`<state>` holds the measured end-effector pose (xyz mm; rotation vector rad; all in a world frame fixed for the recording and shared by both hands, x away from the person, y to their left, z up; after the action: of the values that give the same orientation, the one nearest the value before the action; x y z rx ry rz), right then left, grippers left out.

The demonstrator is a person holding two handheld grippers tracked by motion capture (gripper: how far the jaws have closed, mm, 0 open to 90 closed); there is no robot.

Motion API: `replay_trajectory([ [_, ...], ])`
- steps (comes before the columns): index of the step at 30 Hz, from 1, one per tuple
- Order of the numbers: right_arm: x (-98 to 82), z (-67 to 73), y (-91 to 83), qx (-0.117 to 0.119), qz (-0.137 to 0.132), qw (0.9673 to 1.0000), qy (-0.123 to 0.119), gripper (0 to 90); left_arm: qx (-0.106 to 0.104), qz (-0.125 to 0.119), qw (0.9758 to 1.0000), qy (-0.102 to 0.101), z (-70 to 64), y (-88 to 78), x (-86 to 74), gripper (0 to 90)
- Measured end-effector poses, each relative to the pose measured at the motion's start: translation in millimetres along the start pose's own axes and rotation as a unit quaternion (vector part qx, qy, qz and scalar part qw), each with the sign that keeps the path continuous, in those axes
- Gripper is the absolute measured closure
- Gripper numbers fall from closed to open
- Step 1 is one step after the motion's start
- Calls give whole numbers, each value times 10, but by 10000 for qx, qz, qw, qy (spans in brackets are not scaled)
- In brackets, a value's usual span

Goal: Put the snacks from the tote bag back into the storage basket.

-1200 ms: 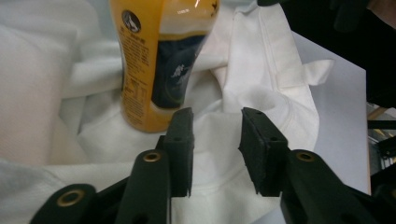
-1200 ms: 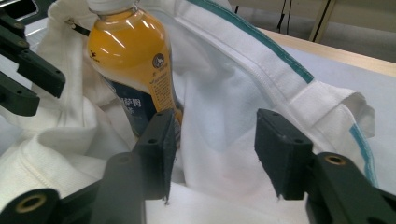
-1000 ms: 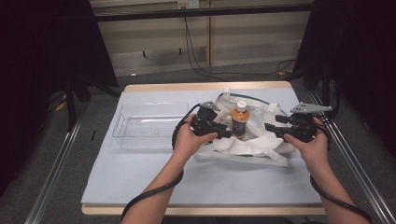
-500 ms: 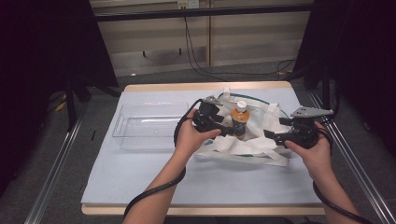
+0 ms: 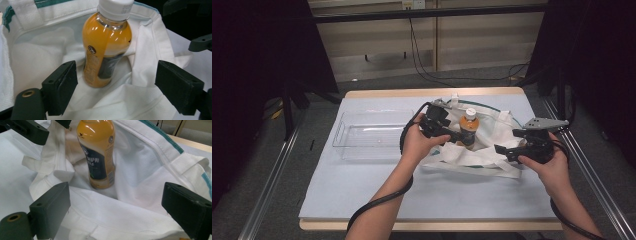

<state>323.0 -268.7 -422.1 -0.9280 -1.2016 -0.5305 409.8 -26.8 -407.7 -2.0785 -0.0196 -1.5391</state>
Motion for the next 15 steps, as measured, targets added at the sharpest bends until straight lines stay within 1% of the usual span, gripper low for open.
replay_trajectory([
  [1, 0, 0, -3, -26, 11, 10000, -23, 82, 5, -20, 10000, -34, -1, 10, 3, 169],
  [2, -2, 5, 1, -13, 4, 10000, -27, 82, -11, -13, 10000, -21, 1, 16, 13, 169],
  [3, -4, 11, 1, 13, 6, 10000, 4, 83, 3, -86, 10000, -26, 1, 26, 25, 169],
  [4, -5, 17, -2, 24, -1, 10000, 11, 83, -47, -93, 9999, -10, 0, 35, 37, 169],
  [5, -7, 24, -1, 26, 5, 10000, -6, 83, -29, -77, 10000, -27, -4, 39, 42, 169],
  [6, -7, 28, -1, 48, 6, 10000, -11, 83, -26, -66, 10000, 24, -2, 54, 50, 168],
  [9, -13, 41, 1, 67, 6, 10000, -34, 81, -29, -13, 10000, 58, -6, 95, 57, 163],
  [10, -14, 44, 3, 80, -17, 10000, -33, 78, -14, -16, 10000, 37, -11, 114, 63, 163],
  [11, -15, 47, 4, 102, -45, 9999, -18, 73, -15, 11, 10000, 76, -6, 119, 67, 163],
  [13, -9, 44, 0, 101, -60, 9999, 2, 64, -19, -28, 10000, 42, -11, 146, 82, 162],
  [15, 4, 44, -18, 94, -102, 9999, -5, 64, 26, -2, 10000, 77, -10, 177, 89, 162],
])
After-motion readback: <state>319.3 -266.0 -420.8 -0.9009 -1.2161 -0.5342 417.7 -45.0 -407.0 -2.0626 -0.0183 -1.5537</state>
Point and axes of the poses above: each handheld gripper's, and its own axes: y roughly forward along the jaws, x roughly out of its top, z roughly to its left, the point moved 4 cm from there along y, roughly forward along the jaws, and after that the axes turned 15 degrees about -z, right-handed, at the moved point
